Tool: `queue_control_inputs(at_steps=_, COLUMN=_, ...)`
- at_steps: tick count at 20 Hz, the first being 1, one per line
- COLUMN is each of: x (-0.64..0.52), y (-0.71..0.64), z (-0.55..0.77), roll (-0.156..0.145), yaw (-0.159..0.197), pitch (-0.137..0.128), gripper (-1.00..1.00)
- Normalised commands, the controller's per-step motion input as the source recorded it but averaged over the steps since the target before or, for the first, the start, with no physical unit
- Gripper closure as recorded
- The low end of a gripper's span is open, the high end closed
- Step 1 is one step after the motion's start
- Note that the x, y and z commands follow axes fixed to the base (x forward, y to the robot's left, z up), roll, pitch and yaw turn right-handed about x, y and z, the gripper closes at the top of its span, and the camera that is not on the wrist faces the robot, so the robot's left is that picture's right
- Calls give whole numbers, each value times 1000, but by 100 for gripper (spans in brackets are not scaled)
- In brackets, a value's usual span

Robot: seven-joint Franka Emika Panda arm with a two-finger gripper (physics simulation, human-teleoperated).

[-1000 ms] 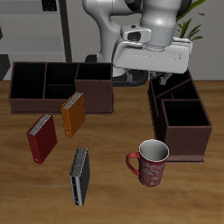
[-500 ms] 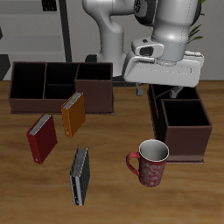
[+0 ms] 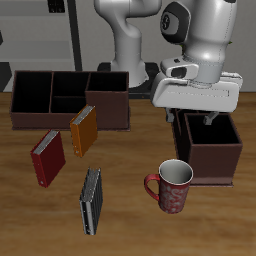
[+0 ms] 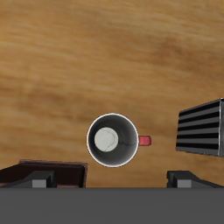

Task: Place the red mug into the left desk caddy's right compartment

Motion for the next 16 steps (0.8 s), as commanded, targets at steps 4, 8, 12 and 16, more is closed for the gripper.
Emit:
queue_control_inputs(at_steps=4, x=93, y=13, z=-223, roll=12, yaw=1, pitch=-16, gripper=-100)
queue_control_inputs(at_steps=8, x=152, y=46, z=-430, roll=37, yaw=-12, pitch=42, gripper=-100)
queue_control_inputs(at_steps=12, x=117, y=34, z=-244, roll=-8, yaw=-23, pitch=22, gripper=-100)
queue_control_inputs(at_steps=16, x=75, y=132, z=-257, roll=10, yaw=15, pitch=9, gripper=-100)
